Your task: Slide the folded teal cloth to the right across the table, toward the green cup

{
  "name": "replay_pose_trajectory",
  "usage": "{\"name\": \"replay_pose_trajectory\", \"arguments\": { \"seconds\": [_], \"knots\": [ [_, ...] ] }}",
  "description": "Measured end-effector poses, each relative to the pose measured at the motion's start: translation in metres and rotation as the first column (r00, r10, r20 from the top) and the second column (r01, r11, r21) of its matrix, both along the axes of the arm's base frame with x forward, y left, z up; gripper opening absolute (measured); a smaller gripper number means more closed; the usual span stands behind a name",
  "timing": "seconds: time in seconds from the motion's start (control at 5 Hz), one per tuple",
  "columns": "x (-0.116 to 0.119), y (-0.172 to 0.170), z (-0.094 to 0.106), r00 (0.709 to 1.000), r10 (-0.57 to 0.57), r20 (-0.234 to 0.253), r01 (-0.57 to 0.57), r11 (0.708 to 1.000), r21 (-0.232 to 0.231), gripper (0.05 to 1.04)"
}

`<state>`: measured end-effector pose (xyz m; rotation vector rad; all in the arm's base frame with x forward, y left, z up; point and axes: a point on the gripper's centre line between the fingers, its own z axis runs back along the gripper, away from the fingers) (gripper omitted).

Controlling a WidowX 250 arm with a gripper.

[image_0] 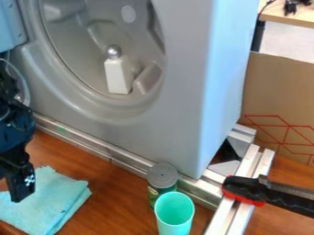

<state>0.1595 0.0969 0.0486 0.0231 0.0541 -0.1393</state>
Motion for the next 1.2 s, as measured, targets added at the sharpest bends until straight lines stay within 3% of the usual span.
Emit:
{"name": "replay_pose_trajectory", "arguments": {
  "seconds": [0.2, 0.4, 0.6, 0.8, 1.2],
  "knots": [
    [-0.001, -0.001, -0.003, 1.000, -0.002, -0.009, 0.002, 1.000, -0.005, 1.001],
    [0.008, 0.008, -0.018, 0.999, -0.035, -0.036, 0.035, 0.999, -0.004, 1.001],
    [0.016, 0.029, -0.027, 0.998, -0.050, -0.044, 0.048, 0.998, -0.026, 1.001],
    [0.021, 0.035, -0.041, 0.994, -0.100, -0.033, 0.097, 0.993, -0.066, 1.001],
    [0.025, 0.040, -0.074, 0.992, -0.124, -0.019, 0.122, 0.988, -0.090, 1.001]
  ]
}}
